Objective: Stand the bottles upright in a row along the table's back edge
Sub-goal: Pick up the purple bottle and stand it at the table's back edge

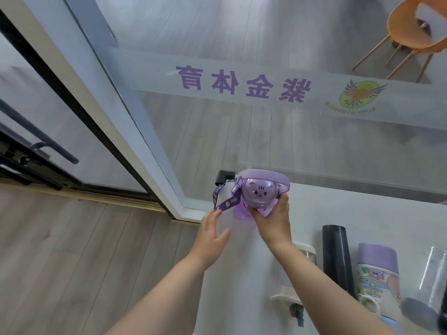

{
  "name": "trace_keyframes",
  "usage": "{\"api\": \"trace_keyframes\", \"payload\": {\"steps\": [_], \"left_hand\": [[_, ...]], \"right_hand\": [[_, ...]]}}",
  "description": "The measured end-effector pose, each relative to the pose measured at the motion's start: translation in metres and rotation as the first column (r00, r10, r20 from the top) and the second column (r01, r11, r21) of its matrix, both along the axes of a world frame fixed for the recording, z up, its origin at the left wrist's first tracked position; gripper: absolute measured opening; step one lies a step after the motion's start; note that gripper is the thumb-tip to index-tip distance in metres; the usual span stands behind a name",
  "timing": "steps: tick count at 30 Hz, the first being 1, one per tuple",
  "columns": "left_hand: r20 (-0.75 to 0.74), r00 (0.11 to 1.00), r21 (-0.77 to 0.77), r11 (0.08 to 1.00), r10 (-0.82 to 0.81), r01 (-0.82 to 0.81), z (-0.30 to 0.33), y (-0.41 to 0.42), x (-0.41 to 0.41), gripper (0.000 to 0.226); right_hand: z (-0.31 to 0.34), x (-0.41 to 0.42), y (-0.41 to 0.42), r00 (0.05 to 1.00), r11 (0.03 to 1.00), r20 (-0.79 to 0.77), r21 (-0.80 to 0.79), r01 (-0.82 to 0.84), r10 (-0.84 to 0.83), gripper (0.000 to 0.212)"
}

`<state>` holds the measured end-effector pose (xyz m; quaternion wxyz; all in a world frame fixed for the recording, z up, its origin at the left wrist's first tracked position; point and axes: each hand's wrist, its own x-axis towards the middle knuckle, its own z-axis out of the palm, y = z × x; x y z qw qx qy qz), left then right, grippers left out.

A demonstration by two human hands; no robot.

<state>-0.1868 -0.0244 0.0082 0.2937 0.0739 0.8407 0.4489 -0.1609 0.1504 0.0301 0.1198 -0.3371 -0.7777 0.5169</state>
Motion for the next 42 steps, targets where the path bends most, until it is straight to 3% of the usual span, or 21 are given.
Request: {"api": "trace_keyframes", "payload": {"steps": [3, 9, 13, 22, 25, 28, 31, 34, 39, 42], "left_hand": [[0.003, 0.969, -0.293, 0.927, -0.246, 0.236, -0.020, -0.016, 0.006, 0.063], [0.027, 0.918, -0.462, 0.810, -0.395, 0.362, -0.044, -0.022, 0.021, 0.099], [0.034, 0.916, -0.471, 0.802, -0.401, 0.369, -0.054, -0.026, 0.025, 0.115], [0.037, 0.923, -0.454, 0.816, -0.384, 0.357, -0.058, -0.027, 0.024, 0.117], [0.053, 0.928, -0.420, 0.834, -0.370, 0.357, -0.061, -0.028, 0.024, 0.118], [0.049, 0.934, -0.383, 0.858, -0.353, 0.344, -0.062, -0.028, 0.025, 0.117], [0.024, 0.936, -0.384, 0.861, -0.351, 0.333, -0.059, -0.026, 0.026, 0.115], [-0.034, 0.916, -0.457, 0.821, -0.400, 0.342, -0.056, -0.024, 0.032, 0.109], [-0.205, 0.866, -0.521, 0.800, -0.457, 0.299, -0.062, -0.014, 0.053, 0.088], [-0.254, 0.832, -0.549, 0.781, -0.494, 0.296, -0.067, -0.005, 0.067, 0.084]], "right_hand": [[-0.002, -0.023, 0.006, 1.000, 1.000, 0.002, -0.004, 0.019, -0.019, 0.082], [-0.003, -0.059, 0.009, 0.997, 0.998, 0.045, -0.005, 0.062, -0.062, 0.087], [-0.006, -0.061, 0.008, 0.996, 0.998, 0.063, 0.021, 0.066, -0.068, 0.091], [-0.001, -0.046, 0.019, 0.998, 0.998, 0.003, -0.009, -0.062, 0.062, 0.097], [-0.001, -0.015, 0.027, 0.986, 0.989, 0.113, 0.064, -0.133, 0.125, 0.096], [-0.004, 0.027, 0.035, 0.956, 0.968, 0.219, 0.109, -0.225, 0.197, 0.081], [-0.005, 0.075, 0.043, 0.899, 0.900, 0.306, 0.204, -0.385, 0.315, 0.056], [-0.012, 0.120, 0.050, 0.855, 0.762, 0.321, 0.398, -0.511, 0.406, 0.042], [-0.016, 0.166, 0.065, 0.787, 0.569, 0.381, 0.545, -0.616, 0.486, 0.062], [-0.018, 0.182, 0.077, 0.646, 0.392, 0.543, 0.518, -0.761, 0.537, 0.079]]}}
